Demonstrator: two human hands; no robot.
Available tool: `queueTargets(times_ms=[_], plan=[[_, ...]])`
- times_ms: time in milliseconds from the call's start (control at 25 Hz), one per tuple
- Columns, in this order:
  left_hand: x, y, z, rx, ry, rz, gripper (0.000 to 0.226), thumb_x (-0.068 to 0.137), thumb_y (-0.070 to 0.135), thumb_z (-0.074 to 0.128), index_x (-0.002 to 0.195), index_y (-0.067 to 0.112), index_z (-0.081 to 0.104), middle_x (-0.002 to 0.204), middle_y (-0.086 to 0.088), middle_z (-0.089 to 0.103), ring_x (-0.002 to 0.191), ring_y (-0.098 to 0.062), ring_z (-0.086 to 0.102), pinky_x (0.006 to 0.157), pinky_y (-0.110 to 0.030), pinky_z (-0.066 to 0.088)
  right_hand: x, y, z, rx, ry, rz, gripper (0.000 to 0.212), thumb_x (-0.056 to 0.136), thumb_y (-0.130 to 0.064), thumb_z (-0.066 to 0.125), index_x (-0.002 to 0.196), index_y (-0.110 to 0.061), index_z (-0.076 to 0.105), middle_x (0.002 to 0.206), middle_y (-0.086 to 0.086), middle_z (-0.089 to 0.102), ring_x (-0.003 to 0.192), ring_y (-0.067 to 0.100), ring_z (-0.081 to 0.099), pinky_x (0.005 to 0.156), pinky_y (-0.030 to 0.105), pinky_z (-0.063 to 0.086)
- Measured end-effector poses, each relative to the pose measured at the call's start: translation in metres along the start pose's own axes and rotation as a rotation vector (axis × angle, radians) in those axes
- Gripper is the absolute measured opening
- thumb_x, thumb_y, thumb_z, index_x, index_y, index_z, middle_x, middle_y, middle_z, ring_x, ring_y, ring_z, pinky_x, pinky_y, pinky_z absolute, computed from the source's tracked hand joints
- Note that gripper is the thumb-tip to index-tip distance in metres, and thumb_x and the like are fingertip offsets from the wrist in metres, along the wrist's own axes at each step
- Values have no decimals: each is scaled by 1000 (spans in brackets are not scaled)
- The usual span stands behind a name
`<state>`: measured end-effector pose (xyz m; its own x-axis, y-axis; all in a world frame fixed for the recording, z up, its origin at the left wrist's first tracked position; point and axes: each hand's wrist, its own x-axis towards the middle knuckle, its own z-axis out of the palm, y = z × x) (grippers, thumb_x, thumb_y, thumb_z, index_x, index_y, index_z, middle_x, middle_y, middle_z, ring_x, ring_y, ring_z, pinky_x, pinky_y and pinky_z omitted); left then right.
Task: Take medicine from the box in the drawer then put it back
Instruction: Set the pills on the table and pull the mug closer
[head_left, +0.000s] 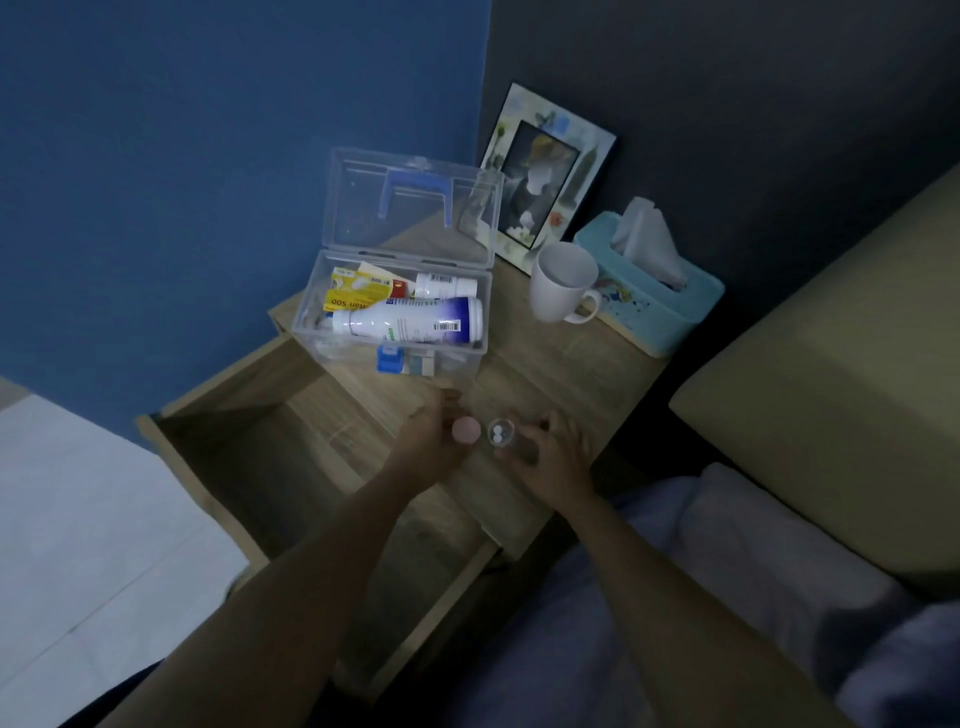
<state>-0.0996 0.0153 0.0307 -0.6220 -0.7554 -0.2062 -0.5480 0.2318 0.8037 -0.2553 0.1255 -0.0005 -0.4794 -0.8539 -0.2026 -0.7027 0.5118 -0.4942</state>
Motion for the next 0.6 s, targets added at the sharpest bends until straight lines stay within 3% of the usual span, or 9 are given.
queueTargets(times_ms=[120, 440, 600], plan=[[4, -2, 3, 32, 15, 34, 46, 77, 15, 71, 119, 3, 58, 135, -9, 54, 121, -25, 53, 98, -27, 37, 3, 4, 1, -66, 41, -38, 55, 76, -56, 62, 126, -34, 53, 123, 8, 43, 115, 27, 38, 100, 42, 30], [7, -1, 2, -26, -17, 0, 64, 76, 12, 73, 133, 8, 44, 126, -10, 63, 115, -22, 60, 90, -16, 37, 5, 8, 4, -90, 65, -80, 56, 76, -59, 59, 127, -39, 50, 118, 5, 42, 110, 25, 38, 96, 39, 29], [4, -3, -1, -42, -23, -19, 68, 73, 6, 70, 135, 11, 42, 125, -10, 60, 115, -23, 57, 88, -21, 38, 3, 6, -3, -36, 28, -74, 66, 75, -55, 64, 132, -28, 46, 125, 6, 39, 117, 26, 36, 101, 41, 29]])
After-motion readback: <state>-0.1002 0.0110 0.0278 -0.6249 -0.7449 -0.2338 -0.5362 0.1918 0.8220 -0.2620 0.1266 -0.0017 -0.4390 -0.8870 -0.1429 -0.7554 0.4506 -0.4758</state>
